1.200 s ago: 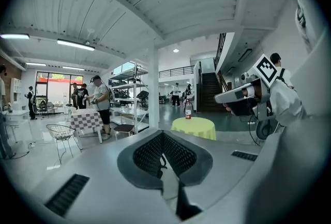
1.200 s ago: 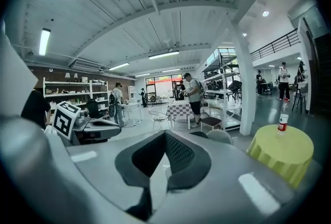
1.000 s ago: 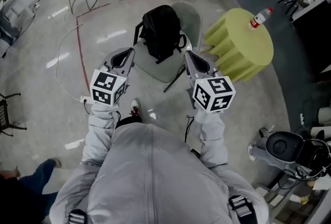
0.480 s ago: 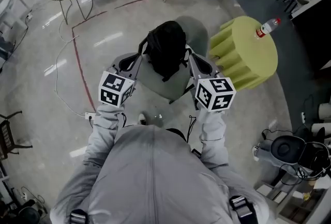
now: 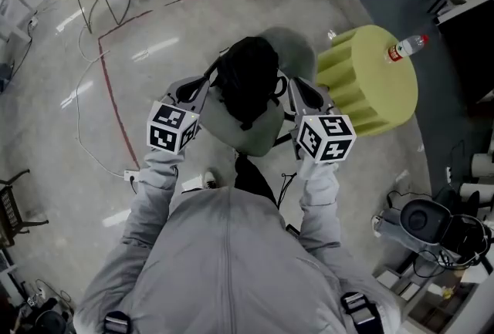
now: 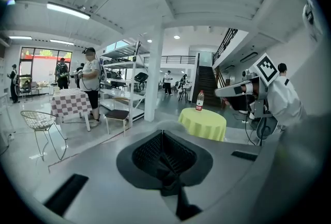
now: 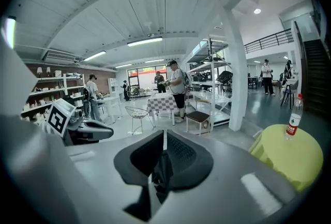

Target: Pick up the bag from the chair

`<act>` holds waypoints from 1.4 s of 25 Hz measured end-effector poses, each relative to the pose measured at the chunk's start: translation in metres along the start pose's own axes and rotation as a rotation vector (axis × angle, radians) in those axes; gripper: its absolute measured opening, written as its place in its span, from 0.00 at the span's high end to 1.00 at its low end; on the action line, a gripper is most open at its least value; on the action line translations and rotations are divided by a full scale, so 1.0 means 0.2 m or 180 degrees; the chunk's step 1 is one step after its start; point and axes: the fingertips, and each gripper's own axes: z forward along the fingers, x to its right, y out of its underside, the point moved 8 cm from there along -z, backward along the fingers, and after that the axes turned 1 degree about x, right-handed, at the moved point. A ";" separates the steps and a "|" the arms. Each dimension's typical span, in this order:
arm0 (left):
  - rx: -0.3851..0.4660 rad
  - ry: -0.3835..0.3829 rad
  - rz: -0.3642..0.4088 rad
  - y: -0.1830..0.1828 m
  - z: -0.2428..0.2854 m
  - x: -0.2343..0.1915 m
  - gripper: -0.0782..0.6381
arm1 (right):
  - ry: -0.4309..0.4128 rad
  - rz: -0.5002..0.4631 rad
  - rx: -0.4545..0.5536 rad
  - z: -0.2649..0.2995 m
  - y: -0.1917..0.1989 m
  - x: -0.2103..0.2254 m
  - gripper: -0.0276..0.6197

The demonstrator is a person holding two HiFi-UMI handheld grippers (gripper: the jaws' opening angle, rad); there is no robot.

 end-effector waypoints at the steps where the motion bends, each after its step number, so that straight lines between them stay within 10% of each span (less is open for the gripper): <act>1: -0.0036 0.0002 -0.0038 0.01 0.04 -0.02 0.88 | -0.0007 -0.0016 -0.0034 0.04 0.01 0.04 0.90; 21: -0.0944 0.0013 -0.1183 0.48 1.04 -0.29 0.54 | -0.0637 -0.0250 -0.1174 1.20 0.57 0.80 0.66; 35: -0.1350 -0.0551 -0.0991 0.69 1.18 -0.34 0.53 | -0.1034 -0.0726 -0.1727 1.59 0.98 0.91 0.59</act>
